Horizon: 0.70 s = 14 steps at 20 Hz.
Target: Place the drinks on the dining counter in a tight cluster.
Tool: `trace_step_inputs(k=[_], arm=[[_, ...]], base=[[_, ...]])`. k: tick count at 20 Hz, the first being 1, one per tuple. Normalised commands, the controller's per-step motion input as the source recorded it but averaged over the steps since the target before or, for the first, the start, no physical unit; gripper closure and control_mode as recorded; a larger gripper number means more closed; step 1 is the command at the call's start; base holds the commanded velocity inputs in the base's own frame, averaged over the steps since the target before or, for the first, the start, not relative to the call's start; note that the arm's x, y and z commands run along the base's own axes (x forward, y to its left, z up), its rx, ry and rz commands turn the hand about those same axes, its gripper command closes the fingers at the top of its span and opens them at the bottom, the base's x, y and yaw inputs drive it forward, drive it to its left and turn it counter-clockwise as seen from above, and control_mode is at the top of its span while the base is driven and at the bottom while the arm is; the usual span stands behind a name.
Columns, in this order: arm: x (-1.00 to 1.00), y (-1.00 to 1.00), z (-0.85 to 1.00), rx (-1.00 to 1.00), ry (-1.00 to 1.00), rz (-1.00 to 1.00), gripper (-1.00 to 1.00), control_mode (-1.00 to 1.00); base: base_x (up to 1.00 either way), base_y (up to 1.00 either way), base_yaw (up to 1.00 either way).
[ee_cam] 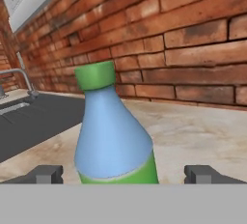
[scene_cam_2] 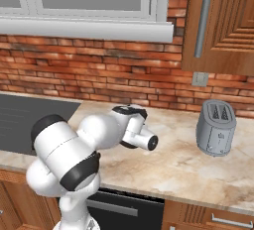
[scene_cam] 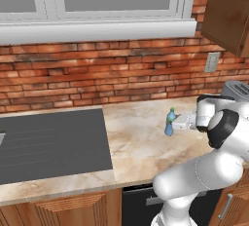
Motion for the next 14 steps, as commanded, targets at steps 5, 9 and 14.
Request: trace_step_inputs(k=[5,9,14], arm=[[0.06,0.06,-0.01,0.0,0.0,0.0,-1.0,-1.0],[0.07,0.03,0.0,0.0,0.0,0.0,-1.0,-1.0],[-0.01,-0.01,0.0,0.02,0.0,0.02,1.0,-1.0]], base=[[0.0,0.0,0.0],[0.0,0.0,0.0],[0.0,0.0,0.0]])
